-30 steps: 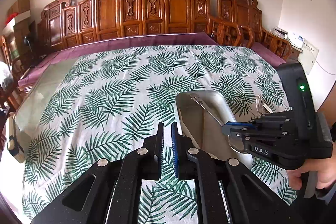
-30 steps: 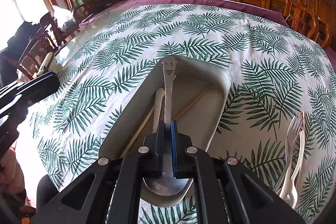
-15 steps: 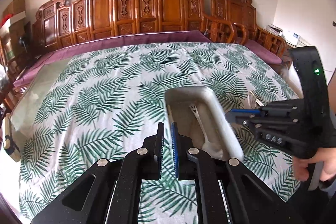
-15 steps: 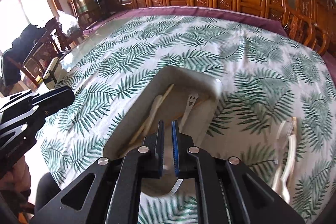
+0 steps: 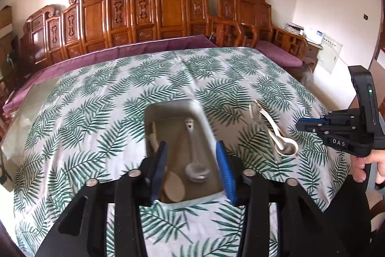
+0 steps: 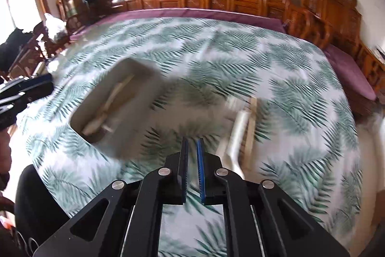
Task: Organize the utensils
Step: 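Lower the smiley spoon into the grey tray and open the right tool, then move the right tool back to the fork and white spoon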
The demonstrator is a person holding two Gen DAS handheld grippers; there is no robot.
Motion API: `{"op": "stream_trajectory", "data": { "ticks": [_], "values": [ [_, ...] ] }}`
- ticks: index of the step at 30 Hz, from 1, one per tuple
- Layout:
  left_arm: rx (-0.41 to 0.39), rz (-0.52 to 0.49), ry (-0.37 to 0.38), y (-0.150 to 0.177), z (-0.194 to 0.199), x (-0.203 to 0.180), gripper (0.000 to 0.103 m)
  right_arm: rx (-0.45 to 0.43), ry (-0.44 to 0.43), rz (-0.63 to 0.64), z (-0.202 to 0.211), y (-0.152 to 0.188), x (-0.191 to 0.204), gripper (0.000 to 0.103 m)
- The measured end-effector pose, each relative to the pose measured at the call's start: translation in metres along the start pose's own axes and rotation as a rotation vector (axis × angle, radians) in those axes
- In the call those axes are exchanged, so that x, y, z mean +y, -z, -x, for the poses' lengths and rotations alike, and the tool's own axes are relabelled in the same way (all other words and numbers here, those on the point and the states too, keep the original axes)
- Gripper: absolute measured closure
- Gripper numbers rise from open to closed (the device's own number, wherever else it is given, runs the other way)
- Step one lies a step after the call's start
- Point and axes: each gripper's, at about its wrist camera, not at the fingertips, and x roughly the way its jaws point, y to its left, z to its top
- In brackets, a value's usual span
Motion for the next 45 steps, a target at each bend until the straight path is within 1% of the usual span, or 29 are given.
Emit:
{"op": "stream_trajectory", "data": {
  "ticks": [2,3,6,11,12,18,22,26,31,42,44,45],
  "values": [
    [0.004,-0.009,0.006,0.0,-0.003,-0.009,0.058,0.011,0.008,-0.019,0.0,0.008,-0.014,0.093],
    [0.006,-0.012,0.012,0.0,-0.005,-0.014,0.054,0.015,0.011,-0.024,-0.002,0.01,-0.018,0.093],
    [0.016,-0.025,0.02,0.0,-0.013,-0.029,0.05,0.025,0.017,-0.038,-0.008,0.016,-0.03,0.093],
    [0.045,-0.033,0.044,0.002,-0.03,-0.053,0.049,0.046,-0.001,-0.048,-0.022,0.019,-0.041,0.092],
    [0.049,-0.039,0.045,0.003,-0.033,-0.058,0.049,0.052,-0.004,-0.044,-0.026,0.019,-0.041,0.09],
    [0.072,-0.044,0.07,0.01,-0.047,-0.077,0.049,0.083,-0.03,-0.035,-0.044,0.022,-0.041,0.09],
    [0.087,-0.051,0.08,0.015,-0.053,-0.085,0.049,0.1,-0.04,-0.019,-0.056,0.02,-0.04,0.09],
    [0.094,-0.053,0.083,0.019,-0.055,-0.088,0.049,0.11,-0.065,-0.03,-0.069,0.009,-0.043,0.09],
    [0.101,-0.047,0.083,0.021,-0.056,-0.089,0.049,0.132,-0.073,-0.044,-0.087,0.0,-0.049,0.09],
    [0.116,-0.044,0.085,0.027,-0.058,-0.09,0.049,0.186,-0.118,-0.071,-0.109,0.001,-0.057,0.09],
    [0.116,-0.045,0.085,0.027,-0.058,-0.09,0.049,0.184,-0.131,-0.062,-0.108,0.002,-0.056,0.094],
    [0.117,-0.045,0.084,0.027,-0.058,-0.09,0.049,0.183,-0.13,-0.057,-0.107,0.002,-0.056,0.095]
  ]
}}
